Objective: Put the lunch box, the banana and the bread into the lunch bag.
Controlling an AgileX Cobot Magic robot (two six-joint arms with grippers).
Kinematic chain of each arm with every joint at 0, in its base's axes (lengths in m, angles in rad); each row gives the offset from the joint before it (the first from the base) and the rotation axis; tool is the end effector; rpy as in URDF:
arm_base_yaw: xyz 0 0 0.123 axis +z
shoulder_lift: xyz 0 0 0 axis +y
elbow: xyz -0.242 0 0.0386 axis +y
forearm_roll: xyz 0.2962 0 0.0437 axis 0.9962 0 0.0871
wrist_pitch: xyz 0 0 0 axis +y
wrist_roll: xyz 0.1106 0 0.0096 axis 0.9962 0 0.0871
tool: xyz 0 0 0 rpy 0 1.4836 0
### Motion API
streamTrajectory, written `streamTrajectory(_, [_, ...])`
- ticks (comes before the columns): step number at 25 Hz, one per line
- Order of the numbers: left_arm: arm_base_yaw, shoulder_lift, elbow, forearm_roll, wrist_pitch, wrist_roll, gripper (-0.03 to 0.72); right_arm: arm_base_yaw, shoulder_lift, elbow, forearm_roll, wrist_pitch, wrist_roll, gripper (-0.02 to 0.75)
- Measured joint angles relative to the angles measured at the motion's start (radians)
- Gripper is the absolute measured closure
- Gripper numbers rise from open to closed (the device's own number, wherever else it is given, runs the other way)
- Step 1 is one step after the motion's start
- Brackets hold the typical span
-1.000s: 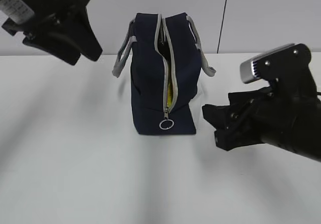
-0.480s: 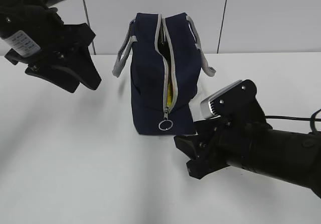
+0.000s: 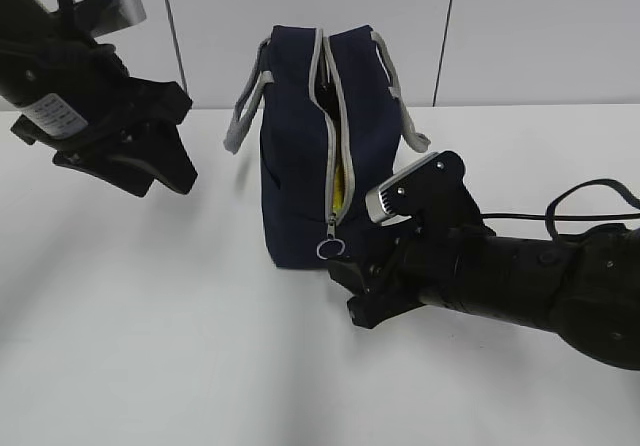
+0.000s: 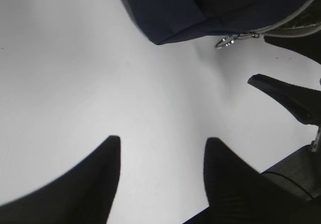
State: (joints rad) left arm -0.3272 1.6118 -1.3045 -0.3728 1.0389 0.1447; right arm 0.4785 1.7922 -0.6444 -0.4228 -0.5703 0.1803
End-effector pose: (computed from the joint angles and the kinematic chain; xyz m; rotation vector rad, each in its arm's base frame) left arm 0.3481 -0.1550 0.2160 0.4655 2.7788 -0.5373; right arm 0.2954 0.1809 0.0435 -0.8121 1.9523 0.4126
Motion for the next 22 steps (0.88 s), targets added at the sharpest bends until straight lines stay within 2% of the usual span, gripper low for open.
streamTrajectory(3, [0.0, 0.016, 0.0, 0.003, -0.016, 0.0, 0.308, -0.022, 0.029, -0.008, -0.061, -0.035, 0.052, 0.313])
streamTrajectory(7, [0.0, 0.03, 0.0, 0.005, -0.022, 0.0, 0.308, -0.027, 0.059, -0.011, -0.088, -0.07, 0.065, 0.313])
streamTrajectory(22, [0.0, 0.046, 0.009, 0.032, -0.054, 0.0, 0.308, -0.027, 0.138, -0.055, -0.101, -0.142, 0.069, 0.313])
